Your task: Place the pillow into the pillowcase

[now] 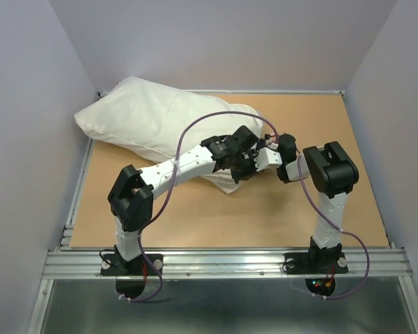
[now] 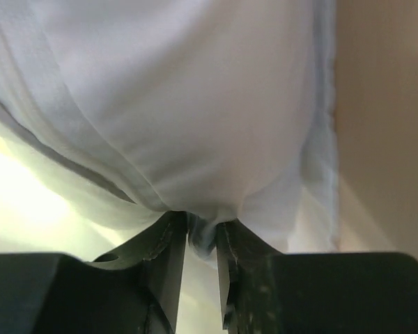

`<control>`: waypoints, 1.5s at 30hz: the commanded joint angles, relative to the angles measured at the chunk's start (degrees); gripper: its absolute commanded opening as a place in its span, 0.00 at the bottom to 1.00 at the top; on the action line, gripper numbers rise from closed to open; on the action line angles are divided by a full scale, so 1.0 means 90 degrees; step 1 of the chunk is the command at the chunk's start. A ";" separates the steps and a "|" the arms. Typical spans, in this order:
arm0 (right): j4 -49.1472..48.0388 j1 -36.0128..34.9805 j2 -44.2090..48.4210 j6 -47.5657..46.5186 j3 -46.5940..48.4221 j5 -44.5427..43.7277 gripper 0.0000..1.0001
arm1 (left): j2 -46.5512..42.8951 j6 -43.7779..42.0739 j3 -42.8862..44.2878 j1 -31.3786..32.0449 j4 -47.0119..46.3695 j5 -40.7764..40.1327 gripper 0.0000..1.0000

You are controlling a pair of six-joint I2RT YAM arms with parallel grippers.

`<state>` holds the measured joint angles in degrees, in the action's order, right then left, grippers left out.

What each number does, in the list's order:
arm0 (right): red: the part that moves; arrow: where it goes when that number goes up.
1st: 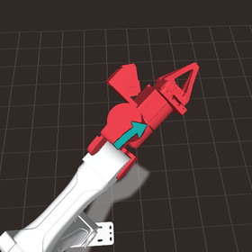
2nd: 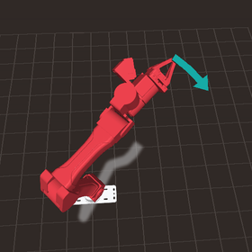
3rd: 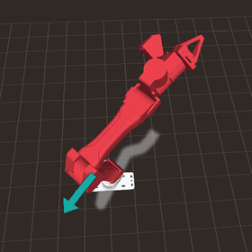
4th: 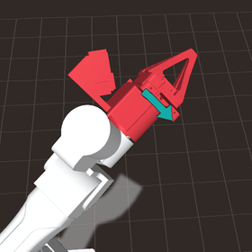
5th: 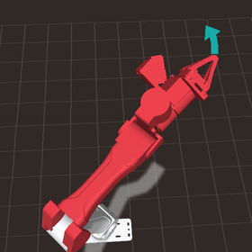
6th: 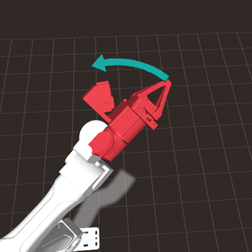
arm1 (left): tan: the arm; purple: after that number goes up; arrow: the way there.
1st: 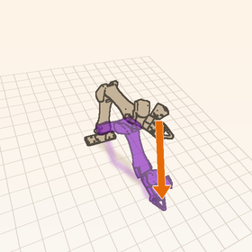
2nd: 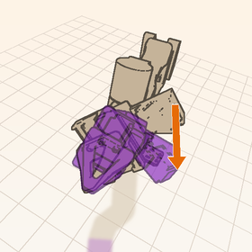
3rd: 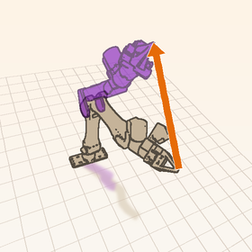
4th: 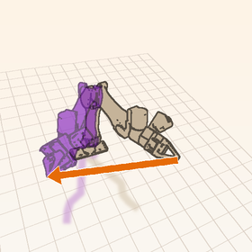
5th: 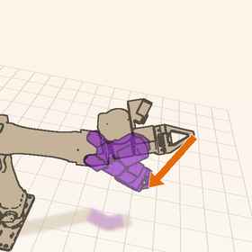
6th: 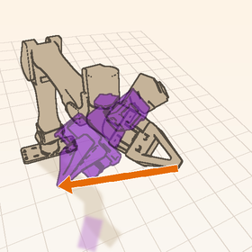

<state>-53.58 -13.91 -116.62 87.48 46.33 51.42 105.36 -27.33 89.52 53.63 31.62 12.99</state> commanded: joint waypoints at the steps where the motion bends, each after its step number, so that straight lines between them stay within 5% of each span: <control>1: -0.1632 0.0003 -0.0293 0.1069 0.0653 -0.0156 0.26 | -0.0232 -0.0507 0.0805 0.0515 0.0090 0.2235 0.00; 5: -0.2902 0.0012 -0.0772 0.2201 0.0975 -0.0332 0.24 | -0.0388 -0.0576 0.1060 0.0575 0.0207 0.3018 0.00; 10: -0.3197 -0.0036 -0.0461 0.1796 0.0480 -0.0138 0.18 | -0.0681 -0.0705 0.0990 0.0138 0.0695 0.2922 0.03; 13: -0.3041 -0.0036 -0.0014 0.1268 0.0011 0.0271 0.14 | -0.0663 0.0500 0.1672 -0.0448 0.0599 0.2737 0.42; 14: -0.2760 -0.0036 0.0124 0.0870 -0.0378 0.0321 0.14 | -0.0614 0.0778 0.2197 -0.0741 0.0531 0.2572 0.63; 17: -0.2232 -0.0036 0.0660 0.0214 -0.0771 0.0400 0.17 | -0.0311 0.0890 0.2923 -0.0861 0.0491 0.1089 0.71; 20: -0.1179 -0.0036 0.0955 -0.0859 -0.0841 0.0410 0.23 | -0.0174 0.0596 0.3003 -0.0919 0.0014 -0.0085 0.78; 23: 0.0185 -0.0007 0.1228 -0.1650 -0.0753 0.0274 0.42 | 0.0273 0.0420 0.3381 -0.0978 -0.0532 -0.0825 0.87; 29: 0.1945 0.0256 0.1921 -0.2579 -0.1007 0.0020 0.65 | 0.2373 0.0263 0.5607 -0.0988 -0.0387 -0.1199 0.91; 32: 0.2873 0.0442 0.2322 -0.3117 -0.1007 -0.0214 0.78 | 0.2717 0.0118 0.5241 -0.1007 -0.1020 -0.1374 0.96; 40: 0.3122 0.0481 0.2168 -0.3051 -0.0783 -0.0576 0.90 | 0.3458 0.0048 0.5161 -0.1241 -0.1063 -0.1395 0.91; 45: 0.1818 0.0355 0.1134 -0.2096 -0.0587 -0.0450 0.89 | 0.3440 0.0010 0.5494 -0.1378 -0.0632 -0.0510 0.32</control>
<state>-28.62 -9.56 -101.12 63.00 38.65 47.44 139.59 -26.46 134.74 42.22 25.65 3.03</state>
